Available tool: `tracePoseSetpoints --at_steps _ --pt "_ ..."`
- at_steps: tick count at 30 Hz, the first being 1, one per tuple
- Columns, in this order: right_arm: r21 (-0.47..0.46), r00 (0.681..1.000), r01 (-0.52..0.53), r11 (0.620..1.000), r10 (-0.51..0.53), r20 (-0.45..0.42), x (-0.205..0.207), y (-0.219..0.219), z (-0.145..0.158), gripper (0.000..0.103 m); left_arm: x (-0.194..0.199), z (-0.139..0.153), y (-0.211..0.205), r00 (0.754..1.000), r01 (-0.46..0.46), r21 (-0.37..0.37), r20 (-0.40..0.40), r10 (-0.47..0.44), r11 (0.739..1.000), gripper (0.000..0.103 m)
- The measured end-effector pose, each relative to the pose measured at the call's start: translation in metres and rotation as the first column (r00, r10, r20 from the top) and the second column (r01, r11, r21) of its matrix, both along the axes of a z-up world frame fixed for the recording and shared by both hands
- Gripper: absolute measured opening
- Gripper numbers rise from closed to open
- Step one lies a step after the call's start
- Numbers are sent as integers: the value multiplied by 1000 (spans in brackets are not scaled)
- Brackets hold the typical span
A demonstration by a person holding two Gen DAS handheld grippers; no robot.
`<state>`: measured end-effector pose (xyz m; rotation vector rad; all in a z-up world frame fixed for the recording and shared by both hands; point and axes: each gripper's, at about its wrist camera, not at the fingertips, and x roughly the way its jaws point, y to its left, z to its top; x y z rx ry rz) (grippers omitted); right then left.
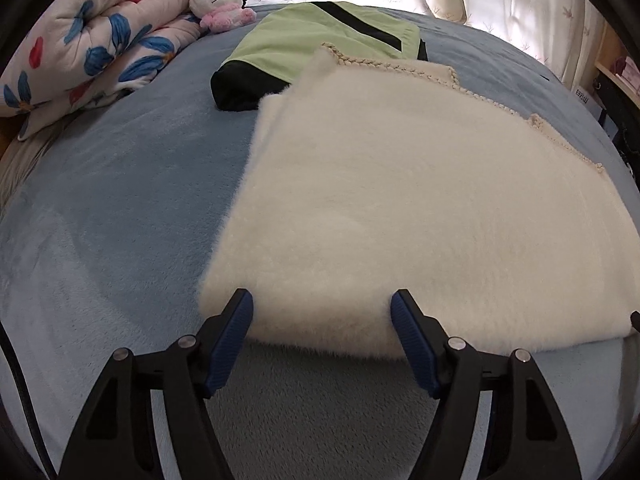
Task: Fold large clothes
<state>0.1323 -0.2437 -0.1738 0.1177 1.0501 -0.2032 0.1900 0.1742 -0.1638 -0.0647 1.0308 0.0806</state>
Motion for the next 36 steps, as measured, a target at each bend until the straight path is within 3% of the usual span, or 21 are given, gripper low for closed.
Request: tracePoseSetpoints --at_steps 6,14,19,22,25,28,30,33,35,36 --pt "82 1000 1 997 -1 4 -14 15 15 47 -16 22 7 1000 -2 -43 4 2 999 70" --pt "105 998 -37 994 31 62 -41 40 46 48 -51 70 10 998 6 -77 69 -1 997 70" --pt "107 992 -87 990 76 105 -58 62 58 48 -76 89 9 996 26 -141 91 -13 990 72" --pt "92 985 -113 989 99 143 -69 74 63 49 -87 87 11 996 33 -217 86 -15 976 72" --pt "66 977 -134 989 121 176 -79 89 62 49 -94 71 15 998 38 -347 58 -19 937 73" --pt "33 964 -151 988 140 227 -86 102 63 49 -95 43 21 998 47 -525 49 -26 850 73" --pt "9 954 -166 986 158 256 -86 111 64 49 -91 18 26 1000 16 -635 26 1 772 73" --pt "-6 936 -209 978 202 288 -81 123 65 49 -81 -12 31 999 -27 -723 12 51 691 73" --pt "-13 927 -235 972 228 298 -75 131 64 49 -72 -27 35 996 -47 -750 14 88 659 73" --pt "-14 924 -242 970 234 304 -73 133 64 49 -66 -33 36 994 -58 -752 17 107 656 73"
